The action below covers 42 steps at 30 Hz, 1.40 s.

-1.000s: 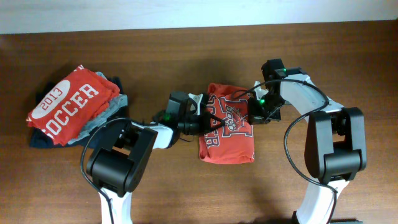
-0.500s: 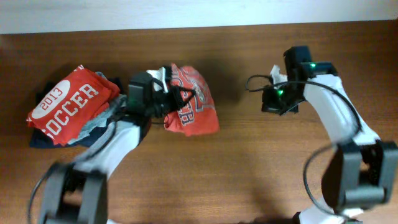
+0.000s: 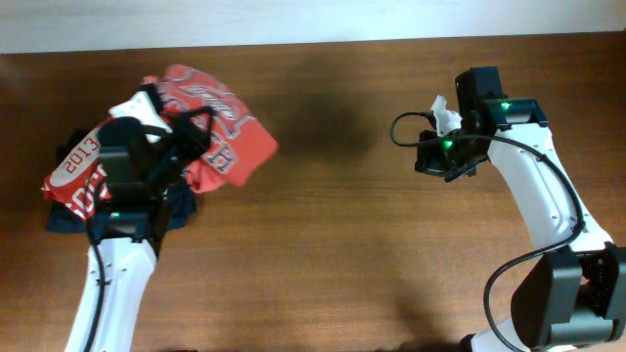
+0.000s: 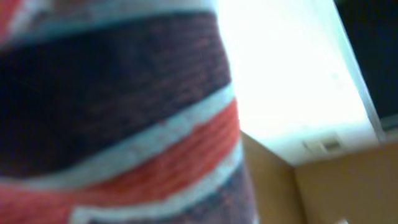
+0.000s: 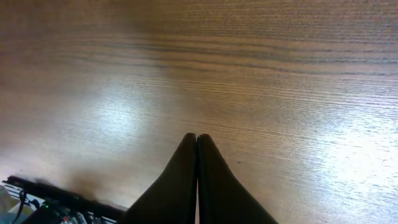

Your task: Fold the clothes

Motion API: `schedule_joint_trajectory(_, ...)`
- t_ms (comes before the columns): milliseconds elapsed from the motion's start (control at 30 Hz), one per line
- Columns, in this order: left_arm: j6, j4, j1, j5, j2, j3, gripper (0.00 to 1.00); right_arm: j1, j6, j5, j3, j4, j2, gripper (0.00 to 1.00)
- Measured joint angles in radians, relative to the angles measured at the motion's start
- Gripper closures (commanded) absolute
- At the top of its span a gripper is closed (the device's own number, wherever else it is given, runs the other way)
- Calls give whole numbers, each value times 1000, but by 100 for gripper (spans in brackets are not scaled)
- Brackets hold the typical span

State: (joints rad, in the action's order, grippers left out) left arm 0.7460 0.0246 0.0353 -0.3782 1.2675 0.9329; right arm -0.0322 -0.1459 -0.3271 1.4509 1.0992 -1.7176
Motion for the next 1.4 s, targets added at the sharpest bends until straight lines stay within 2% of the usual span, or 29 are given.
schedule_joint_trajectory(367,91,-14,208,115,0,0,100,0,1,0,0,13,0,96)
schedule_joint_trajectory(733,240,-29,233,414,0,0,100,0,18,0,0,46,0,96)
schedule_joint_trajectory(933,265,-51,288,464,-1,0,100,0,27,8,0,72,0,96)
schedule_joint_trajectory(1300,269,160,309,469,35,-1,100,0,31,12,0,72,0,96)
schedule_joint_trajectory(1333,269,168,309,469,50,-1,98,0,32,12,0,72,0,96)
schedule_joint_trajectory(1400,269,192,309,469,86,-1,85,0,34,12,0,75,0,96)
